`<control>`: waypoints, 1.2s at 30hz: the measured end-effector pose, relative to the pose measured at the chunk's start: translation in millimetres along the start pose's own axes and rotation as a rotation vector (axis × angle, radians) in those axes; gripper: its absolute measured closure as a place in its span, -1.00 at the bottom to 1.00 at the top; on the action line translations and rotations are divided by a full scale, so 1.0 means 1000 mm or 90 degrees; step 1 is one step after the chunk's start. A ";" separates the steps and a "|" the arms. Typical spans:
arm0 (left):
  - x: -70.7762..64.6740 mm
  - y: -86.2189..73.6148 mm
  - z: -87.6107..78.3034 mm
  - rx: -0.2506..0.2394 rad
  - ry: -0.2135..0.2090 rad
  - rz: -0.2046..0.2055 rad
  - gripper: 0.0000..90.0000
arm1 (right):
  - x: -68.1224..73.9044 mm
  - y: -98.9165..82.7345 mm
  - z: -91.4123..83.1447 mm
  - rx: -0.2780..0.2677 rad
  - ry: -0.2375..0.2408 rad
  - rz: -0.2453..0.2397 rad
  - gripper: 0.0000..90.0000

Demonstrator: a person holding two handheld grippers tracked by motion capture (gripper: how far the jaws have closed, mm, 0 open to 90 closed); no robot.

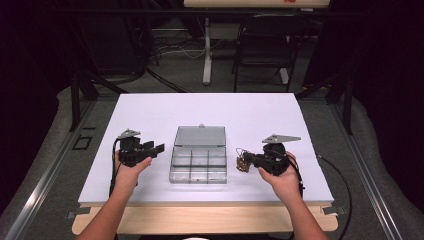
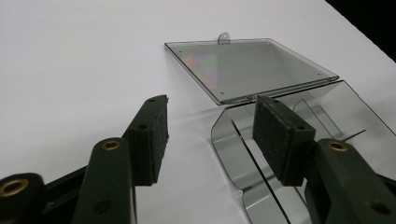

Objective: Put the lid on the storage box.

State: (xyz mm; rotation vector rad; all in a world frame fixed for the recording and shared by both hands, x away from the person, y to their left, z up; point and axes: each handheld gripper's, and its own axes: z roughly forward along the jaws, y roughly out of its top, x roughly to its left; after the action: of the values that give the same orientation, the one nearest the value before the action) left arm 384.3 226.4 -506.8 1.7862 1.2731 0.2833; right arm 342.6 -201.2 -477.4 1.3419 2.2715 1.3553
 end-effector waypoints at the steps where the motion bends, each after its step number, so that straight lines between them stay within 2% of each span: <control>1: 0.000 0.000 0.000 -0.001 0.000 -0.002 0.02 | 0.000 0.002 0.000 -0.001 0.001 -0.003 1.00; 14: -0.001 -0.001 0.000 -0.003 0.003 0.000 0.02 | 0.010 0.026 0.004 -0.004 0.008 -0.030 1.00; 23: -0.001 -0.001 0.000 -0.003 0.002 -0.001 0.02 | 0.018 0.034 0.010 -0.003 0.014 -0.042 1.00; 25: -0.001 -0.001 0.000 -0.002 0.000 0.000 0.02 | 0.021 0.036 0.011 0.002 0.019 -0.052 1.00; 36: -0.001 -0.001 0.001 -0.002 0.001 0.002 0.02 | 0.034 0.041 0.019 -0.004 0.037 -0.061 1.00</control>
State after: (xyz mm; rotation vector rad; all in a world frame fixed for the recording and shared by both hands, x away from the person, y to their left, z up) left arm 383.6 224.9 -507.2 1.7859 1.2692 0.2887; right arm 358.2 -156.2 -447.6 1.1901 2.3340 1.3868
